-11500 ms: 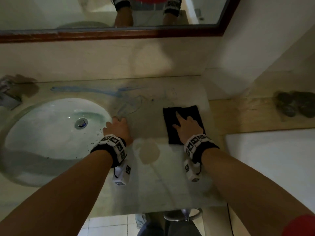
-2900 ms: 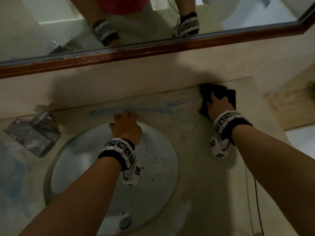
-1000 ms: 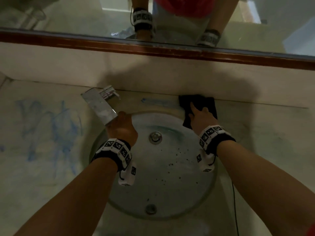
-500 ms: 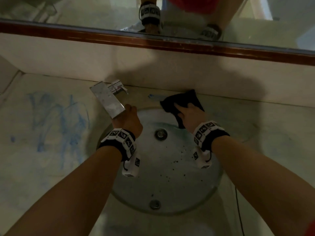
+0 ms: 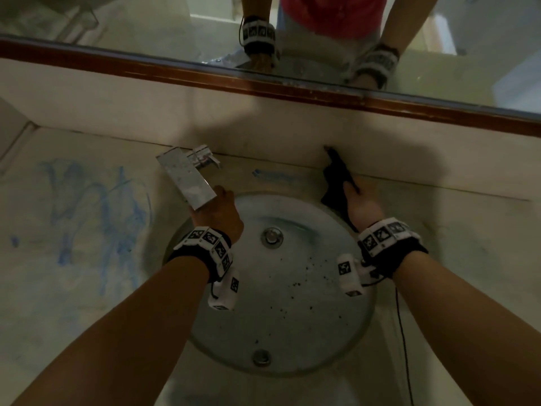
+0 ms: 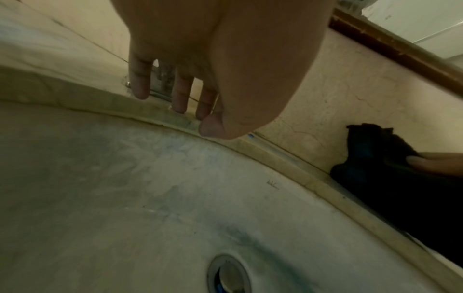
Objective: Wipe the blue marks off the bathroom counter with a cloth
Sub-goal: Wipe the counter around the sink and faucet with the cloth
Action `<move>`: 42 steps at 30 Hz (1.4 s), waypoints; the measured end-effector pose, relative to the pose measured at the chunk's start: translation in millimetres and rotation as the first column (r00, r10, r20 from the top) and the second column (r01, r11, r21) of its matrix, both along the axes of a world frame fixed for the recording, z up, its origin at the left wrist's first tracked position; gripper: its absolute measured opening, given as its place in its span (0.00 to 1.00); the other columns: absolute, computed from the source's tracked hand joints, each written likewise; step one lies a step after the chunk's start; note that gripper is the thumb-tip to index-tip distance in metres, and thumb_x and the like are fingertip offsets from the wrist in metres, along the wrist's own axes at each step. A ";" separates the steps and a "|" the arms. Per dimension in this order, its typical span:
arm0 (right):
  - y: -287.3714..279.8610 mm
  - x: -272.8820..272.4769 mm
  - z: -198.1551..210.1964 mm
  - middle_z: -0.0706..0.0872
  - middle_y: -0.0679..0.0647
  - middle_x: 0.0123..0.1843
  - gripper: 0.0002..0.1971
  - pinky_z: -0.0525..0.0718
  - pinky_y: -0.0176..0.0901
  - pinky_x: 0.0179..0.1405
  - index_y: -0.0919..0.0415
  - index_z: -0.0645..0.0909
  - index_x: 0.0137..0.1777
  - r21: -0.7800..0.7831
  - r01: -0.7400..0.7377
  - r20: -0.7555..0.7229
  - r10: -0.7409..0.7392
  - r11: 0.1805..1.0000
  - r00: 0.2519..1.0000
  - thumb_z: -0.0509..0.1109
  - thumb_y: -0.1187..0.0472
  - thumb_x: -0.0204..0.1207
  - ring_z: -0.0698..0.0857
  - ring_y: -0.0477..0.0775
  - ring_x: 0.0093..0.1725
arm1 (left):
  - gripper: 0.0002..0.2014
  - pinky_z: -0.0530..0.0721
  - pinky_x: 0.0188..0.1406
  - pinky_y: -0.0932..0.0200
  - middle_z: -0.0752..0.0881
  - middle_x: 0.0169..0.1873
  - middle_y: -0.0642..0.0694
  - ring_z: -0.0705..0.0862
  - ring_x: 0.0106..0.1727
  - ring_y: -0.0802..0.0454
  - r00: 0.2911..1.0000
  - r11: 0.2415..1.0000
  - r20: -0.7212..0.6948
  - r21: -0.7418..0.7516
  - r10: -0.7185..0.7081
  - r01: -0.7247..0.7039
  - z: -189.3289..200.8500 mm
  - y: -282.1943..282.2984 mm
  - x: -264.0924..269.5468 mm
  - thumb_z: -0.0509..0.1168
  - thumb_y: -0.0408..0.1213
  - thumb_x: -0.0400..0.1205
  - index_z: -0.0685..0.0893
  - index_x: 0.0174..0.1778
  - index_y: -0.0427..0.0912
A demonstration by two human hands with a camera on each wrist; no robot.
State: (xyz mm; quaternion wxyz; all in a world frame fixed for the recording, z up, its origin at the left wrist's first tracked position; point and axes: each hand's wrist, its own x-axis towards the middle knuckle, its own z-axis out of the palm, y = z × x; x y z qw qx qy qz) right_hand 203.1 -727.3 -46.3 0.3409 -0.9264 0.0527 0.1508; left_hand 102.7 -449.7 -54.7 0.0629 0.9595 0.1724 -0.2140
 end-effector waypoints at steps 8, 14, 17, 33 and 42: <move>42.2 -1.8 -16.0 0.56 0.68 0.84 0.29 0.67 0.60 0.75 0.45 0.46 0.86 -0.398 -0.297 -0.136 0.264 0.868 0.955 0.48 0.44 0.88 0.64 0.72 0.79 | 0.28 0.79 0.61 0.36 0.68 0.72 0.42 0.78 0.64 0.34 0.997 0.996 0.068 -0.079 0.046 -0.041 -5.7 0.5 -2.6 0.64 0.40 0.75 0.72 0.73 0.42; 92.0 14.7 -32.0 0.62 0.70 0.80 0.27 0.71 0.54 0.69 0.48 0.57 0.85 -0.460 -0.414 -0.019 0.457 0.785 0.889 0.53 0.47 0.88 0.72 0.71 0.70 | 0.33 0.68 0.74 0.35 0.60 0.80 0.42 0.64 0.78 0.34 0.999 0.998 0.029 -0.066 0.018 -0.016 -10.1 1.6 -6.4 0.60 0.42 0.79 0.61 0.82 0.43; 107.0 21.7 -33.6 0.64 0.69 0.80 0.25 0.74 0.53 0.66 0.52 0.62 0.83 -0.418 -0.396 0.026 0.447 0.818 0.894 0.54 0.50 0.88 0.74 0.70 0.70 | 0.35 0.63 0.77 0.34 0.56 0.83 0.43 0.58 0.81 0.35 0.999 0.994 0.016 -0.102 0.035 -0.033 -6.3 1.2 -7.6 0.61 0.43 0.79 0.58 0.83 0.45; 149.1 23.0 -20.2 0.69 0.67 0.76 0.25 0.74 0.51 0.65 0.50 0.61 0.84 -0.342 -0.528 0.078 0.584 0.777 0.808 0.53 0.49 0.88 0.74 0.68 0.69 | 0.34 0.51 0.81 0.32 0.50 0.85 0.44 0.46 0.84 0.34 0.998 0.995 -0.045 -0.086 0.038 -0.042 21.9 -5.2 -11.7 0.57 0.44 0.83 0.52 0.85 0.47; 136.8 14.8 -16.0 0.77 0.67 0.66 0.21 0.77 0.48 0.55 0.51 0.70 0.80 -0.249 -0.678 0.017 0.703 0.691 0.711 0.59 0.58 0.87 0.79 0.68 0.61 | 0.33 0.55 0.79 0.30 0.51 0.85 0.44 0.50 0.84 0.35 0.997 0.997 -0.072 -0.077 0.019 -0.024 19.0 -5.9 -10.4 0.55 0.45 0.84 0.51 0.85 0.46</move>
